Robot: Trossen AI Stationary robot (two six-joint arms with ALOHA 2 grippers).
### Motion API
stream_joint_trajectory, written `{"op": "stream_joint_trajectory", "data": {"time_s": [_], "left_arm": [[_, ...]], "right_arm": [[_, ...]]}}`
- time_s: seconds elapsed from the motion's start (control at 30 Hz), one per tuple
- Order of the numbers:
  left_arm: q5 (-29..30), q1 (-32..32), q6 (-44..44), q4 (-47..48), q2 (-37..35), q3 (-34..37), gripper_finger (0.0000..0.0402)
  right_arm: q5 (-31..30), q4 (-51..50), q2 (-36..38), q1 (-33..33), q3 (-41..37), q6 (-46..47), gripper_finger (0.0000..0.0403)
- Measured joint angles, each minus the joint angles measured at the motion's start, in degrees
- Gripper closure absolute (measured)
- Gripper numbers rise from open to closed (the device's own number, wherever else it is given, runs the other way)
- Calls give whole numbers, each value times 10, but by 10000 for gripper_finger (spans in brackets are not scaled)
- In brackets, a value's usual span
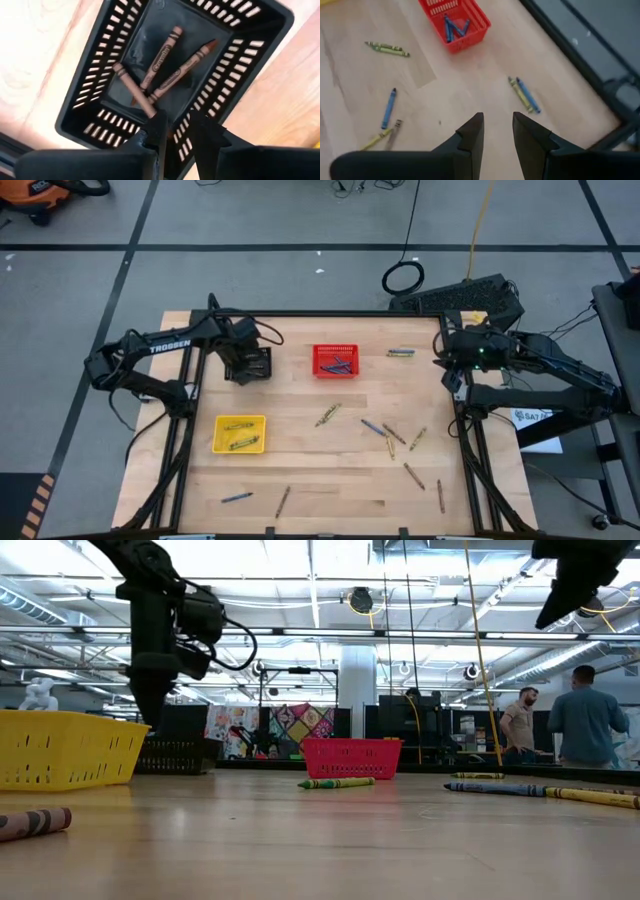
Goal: Sort crayons
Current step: Put the brown crayon into the black bin
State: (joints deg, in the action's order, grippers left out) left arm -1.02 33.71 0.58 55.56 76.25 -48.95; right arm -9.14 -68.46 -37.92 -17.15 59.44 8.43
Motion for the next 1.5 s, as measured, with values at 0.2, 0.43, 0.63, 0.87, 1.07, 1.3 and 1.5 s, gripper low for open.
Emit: {"op": "stream_joint_trajectory", "data": {"time_s": [0.2,0.43,0.63,0.87,1.07,1.3,1.5], "left_arm": [[0,-38,-31,-1,0,-1,324],[45,-89,-22,-15,0,-28,324],[76,-102,19,-17,0,-57,324],[89,-98,77,-5,0,-57,324],[90,-102,43,53,-12,-57,324],[87,-135,-46,80,-48,-57,324],[86,-155,-47,67,-70,-57,324]], "right_arm": [[1,57,-2,0,0,-44,312],[24,66,-32,0,0,12,312],[107,79,-72,4,-49,151,312],[112,126,-136,38,-128,356,312],[185,212,-180,66,-127,355,312],[223,193,-238,105,-127,267,290],[176,187,-302,149,-127,265,258]]}}
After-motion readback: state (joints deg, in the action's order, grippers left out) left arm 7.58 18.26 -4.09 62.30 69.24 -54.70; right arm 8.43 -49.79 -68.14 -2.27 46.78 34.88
